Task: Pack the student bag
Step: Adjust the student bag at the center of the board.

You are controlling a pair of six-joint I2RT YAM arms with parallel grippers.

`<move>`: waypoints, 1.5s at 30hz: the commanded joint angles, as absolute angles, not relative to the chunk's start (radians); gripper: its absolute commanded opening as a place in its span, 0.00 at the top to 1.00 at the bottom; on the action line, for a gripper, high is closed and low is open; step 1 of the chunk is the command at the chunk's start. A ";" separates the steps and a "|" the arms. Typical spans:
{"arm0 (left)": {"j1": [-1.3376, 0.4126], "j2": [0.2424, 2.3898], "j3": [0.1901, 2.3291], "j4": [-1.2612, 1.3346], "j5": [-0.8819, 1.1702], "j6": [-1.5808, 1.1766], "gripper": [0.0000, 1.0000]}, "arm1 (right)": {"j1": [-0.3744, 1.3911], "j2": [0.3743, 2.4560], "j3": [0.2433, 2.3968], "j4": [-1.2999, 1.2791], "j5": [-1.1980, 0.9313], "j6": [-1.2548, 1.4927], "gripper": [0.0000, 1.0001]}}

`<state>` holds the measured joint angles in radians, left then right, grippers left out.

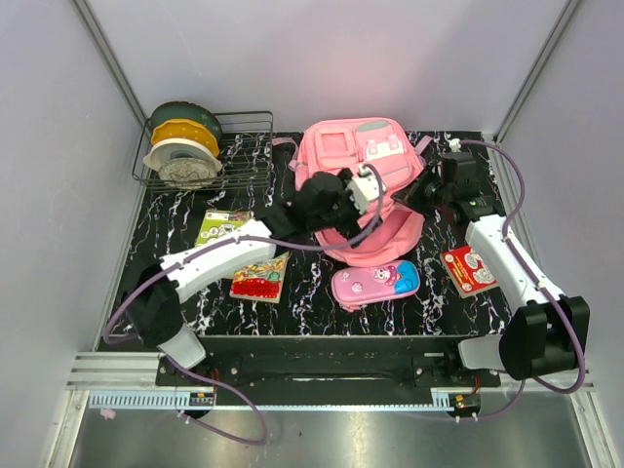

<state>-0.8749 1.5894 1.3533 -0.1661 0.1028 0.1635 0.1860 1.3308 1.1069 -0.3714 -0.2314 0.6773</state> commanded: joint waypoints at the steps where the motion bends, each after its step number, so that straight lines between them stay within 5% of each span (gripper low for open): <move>1: -0.962 1.634 1.388 -0.097 0.014 0.397 0.01 | 0.193 1.272 1.161 -0.305 -0.314 0.661 1.00; 17: -1.003 1.807 1.450 0.123 -0.262 0.480 0.01 | 0.193 1.175 1.131 -0.322 -0.336 0.707 1.00; 19: -1.003 1.819 1.454 0.130 -0.291 0.497 0.08 | 0.193 1.166 1.132 -0.327 -0.334 0.704 1.00; 24: -1.003 1.786 1.442 0.150 -0.308 0.480 0.47 | 0.193 1.172 1.112 -0.359 -0.287 0.686 1.00; 25: -1.003 1.772 1.430 0.170 -0.320 0.477 0.61 | 0.193 1.178 1.106 -0.357 -0.282 0.683 1.00; 27: -0.994 1.769 1.449 0.166 -0.325 0.471 0.74 | 0.193 1.184 1.094 -0.356 -0.284 0.684 1.00; 28: -0.989 1.781 1.466 0.129 -0.330 0.466 0.94 | 0.193 1.187 1.089 -0.356 -0.284 0.687 1.00; 33: -0.943 1.790 1.514 0.054 -0.295 0.416 1.00 | 0.193 1.172 1.094 -0.357 -0.269 0.692 0.99; 36: -0.924 1.770 1.516 0.038 -0.279 0.385 1.00 | 0.192 1.146 1.098 -0.364 -0.233 0.707 0.56; 37: -0.910 1.767 1.525 0.026 -0.279 0.373 1.00 | 0.192 1.138 1.104 -0.371 -0.226 0.713 0.24; 40: -0.882 1.763 1.572 -0.044 -0.253 0.341 1.00 | 0.192 1.103 1.137 -0.423 -0.155 0.715 0.08; 45: -0.839 1.766 1.663 -0.153 -0.218 0.307 1.00 | 0.189 0.982 1.161 -0.573 -0.008 0.718 0.02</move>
<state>-0.8906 1.8111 1.5452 -0.1017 -0.2031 0.3607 0.1852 1.1038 1.0950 -0.4667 -0.1471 0.7162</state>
